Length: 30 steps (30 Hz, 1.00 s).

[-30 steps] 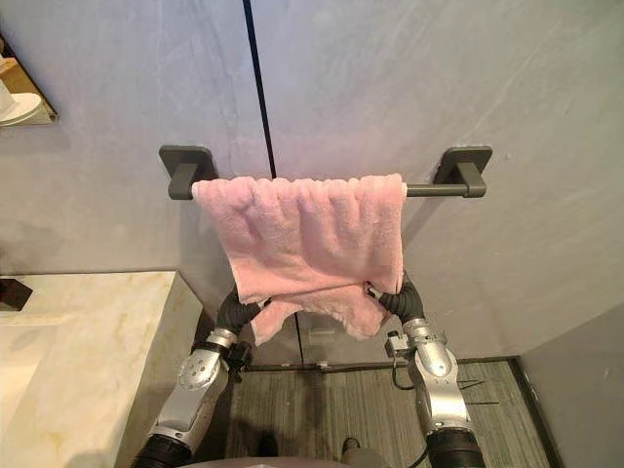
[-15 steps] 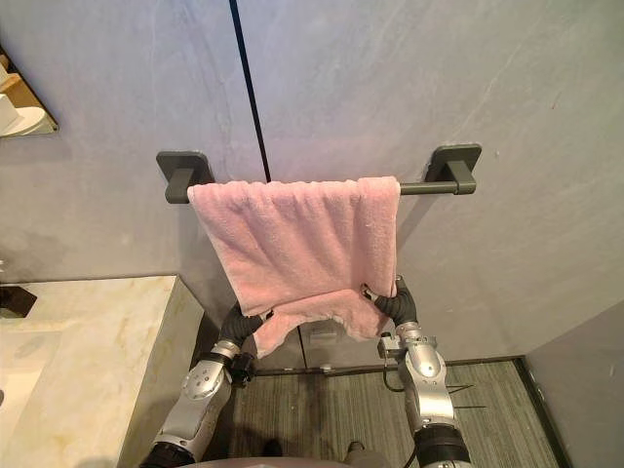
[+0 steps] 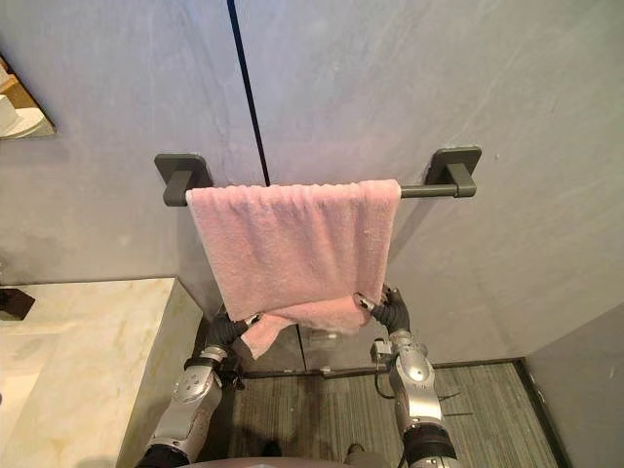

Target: Organize washtable

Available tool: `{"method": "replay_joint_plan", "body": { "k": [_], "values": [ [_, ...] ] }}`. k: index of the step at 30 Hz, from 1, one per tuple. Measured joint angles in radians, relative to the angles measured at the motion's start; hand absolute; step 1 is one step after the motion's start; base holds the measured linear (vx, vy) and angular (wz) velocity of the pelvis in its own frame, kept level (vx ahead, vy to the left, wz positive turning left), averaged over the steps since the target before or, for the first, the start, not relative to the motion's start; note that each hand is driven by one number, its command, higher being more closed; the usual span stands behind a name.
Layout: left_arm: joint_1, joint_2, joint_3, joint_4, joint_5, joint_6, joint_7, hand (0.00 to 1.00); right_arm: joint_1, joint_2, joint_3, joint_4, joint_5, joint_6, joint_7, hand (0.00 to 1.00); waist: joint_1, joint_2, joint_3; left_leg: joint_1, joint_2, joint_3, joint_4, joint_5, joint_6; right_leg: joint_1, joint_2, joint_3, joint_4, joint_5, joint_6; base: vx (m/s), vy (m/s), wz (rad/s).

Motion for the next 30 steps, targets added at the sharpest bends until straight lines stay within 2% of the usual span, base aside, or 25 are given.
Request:
{"method": "replay_joint_plan", "body": {
  "k": [6, 9, 13, 18, 25, 28, 30],
  "values": [
    [0.026, 0.001, 0.017, -0.014, -0.047, 0.002, 0.019, 0.0, 0.028, 0.0, -0.039, -0.003, 0.009, 0.013, -0.03, 0.0, 0.001, -0.005, 0.003, 0.007, 0.002, 0.003, 0.004, -0.007, -0.003, 0.005, 0.001, 0.001, -0.001, 0.0, 0.0, 0.01, -0.006, -0.01],
    [0.068, 0.004, 0.061, -0.052, -0.057, 0.008, 0.047, 0.0, 0.064, 0.001, -0.052, -0.009, 0.009, 0.021, -0.059, 0.0, 0.002, -0.009, 0.005, 0.013, 0.003, 0.002, 0.006, -0.008, -0.005, 0.01, 0.002, 0.002, -0.001, 0.0, 0.0, 0.0, 0.0, 0.0],
    [0.113, 0.02, 0.093, -0.135, -0.058, 0.006, 0.076, 0.0, 0.139, 0.002, -0.07, -0.092, 0.009, 0.021, -0.082, 0.0, 0.005, -0.009, 0.005, 0.024, 0.004, 0.001, 0.006, -0.008, -0.005, 0.021, 0.002, 0.002, 0.001, 0.0, 0.0, -0.03, -0.01, 0.0],
    [0.144, 0.022, 0.123, -0.284, -0.055, 0.001, 0.092, 0.0, 0.2, 0.008, -0.132, -0.231, 0.005, 0.02, -0.125, 0.0, 0.023, -0.01, 0.006, 0.021, 0.004, 0.001, 0.0, -0.018, -0.003, 0.016, -0.003, 0.005, 0.003, -0.009, 0.002, -0.07, -0.004, -0.01],
    [0.155, 0.015, 0.186, -0.491, -0.05, -0.005, 0.103, 0.0, 0.203, 0.01, -0.242, -0.442, -0.007, 0.016, -0.168, 0.0, 0.026, -0.011, 0.005, 0.022, 0.001, 0.001, 0.004, -0.012, 0.0, 0.017, -0.003, 0.005, 0.003, -0.001, 0.002, 0.0, -0.002, 0.0],
    [0.159, 0.009, 0.197, -0.597, -0.039, -0.005, 0.106, 0.0, 0.203, 0.01, -0.28, -0.586, -0.036, 0.016, -0.185, 0.0, 0.027, -0.013, 0.004, 0.024, 0.0, 0.002, 0.007, -0.012, 0.0, 0.018, -0.003, 0.006, 0.003, -0.001, 0.002, 0.03, -0.008, -0.02],
    [0.161, 0.01, 0.199, -0.741, -0.031, -0.008, 0.106, 0.0, 0.186, 0.007, -0.305, -0.712, -0.058, 0.013, -0.188, 0.0, 0.026, -0.014, 0.003, 0.026, 0.0, 0.003, 0.007, -0.012, 0.0, 0.019, -0.003, 0.006, 0.003, -0.001, 0.002, 0.0, 0.0, 0.0]
  ]
}}
